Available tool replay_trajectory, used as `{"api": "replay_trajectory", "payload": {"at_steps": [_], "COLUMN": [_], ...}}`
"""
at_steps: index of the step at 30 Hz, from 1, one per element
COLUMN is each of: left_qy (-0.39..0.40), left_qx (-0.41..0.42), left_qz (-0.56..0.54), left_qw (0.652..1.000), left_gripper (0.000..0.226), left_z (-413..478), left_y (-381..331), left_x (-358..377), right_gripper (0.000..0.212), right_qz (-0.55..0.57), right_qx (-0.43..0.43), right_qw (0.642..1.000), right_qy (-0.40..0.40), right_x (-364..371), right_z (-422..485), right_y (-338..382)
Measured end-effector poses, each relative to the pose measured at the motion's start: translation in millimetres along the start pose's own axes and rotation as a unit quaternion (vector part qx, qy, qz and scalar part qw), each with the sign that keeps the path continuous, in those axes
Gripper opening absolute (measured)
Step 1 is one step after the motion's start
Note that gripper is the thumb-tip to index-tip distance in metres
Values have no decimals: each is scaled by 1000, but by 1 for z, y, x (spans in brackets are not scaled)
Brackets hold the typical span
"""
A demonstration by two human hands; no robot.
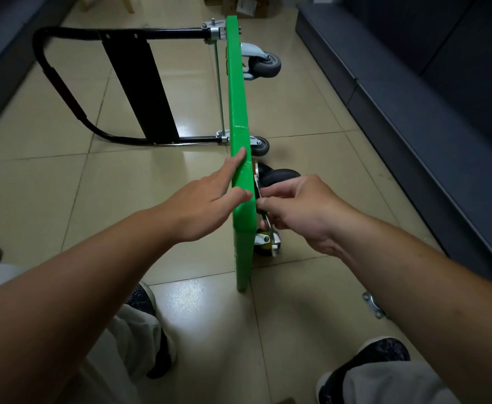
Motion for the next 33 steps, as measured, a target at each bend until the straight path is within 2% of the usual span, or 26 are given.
{"api": "replay_trajectory", "payload": {"at_steps": [2,6,11,15,17,21,23,25,27,31,33], "left_qy": [0,-4,1,-4,-6,-4,-5,-6,-5,-2,2], "left_qx": [0,2,20,24,21,21,18,16,19,21,21], "left_qz": [-2,12,27,24,26,31,38,38,34,29,27], "left_qw": [1000,1000,999,999,999,999,999,999,999,999,999], "left_gripper": [81,85,107,107,107,108,108,108,107,108,109], "left_z": [-1,-1,1,1,2,3,3,3,3,2,2], "left_y": [-1,-1,2,1,1,1,1,0,1,3,1], "left_x": [0,1,3,4,5,4,3,4,4,3,2], "right_gripper": [16,34,42,40,45,35,22,13,8,5,5], "right_qz": [-27,-65,-49,-36,-52,-124,-168,-162,-141,-79,-79], "right_qx": [-55,-153,-159,-165,-168,-137,-57,38,86,45,19], "right_qw": [998,986,984,982,980,978,981,984,985,991,992], "right_qy": [3,-7,-67,-81,-94,-97,-82,-63,-52,-97,-94], "right_x": [3,10,17,20,18,5,-6,-16,-20,-19,-15], "right_z": [-1,-3,21,33,34,24,17,10,5,4,6], "right_y": [-12,-46,-84,-90,-89,-99,-104,-103,-91,-41,-15]}}
Point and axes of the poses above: each hand's wrist, its own z-axis towards the middle knuckle, its own x-axis out of the palm, y = z × x, the point moved 1 cm from there along z, towards the middle knuckle, and after that the axes turned 3 degrees about y, right-handed, at the moved point
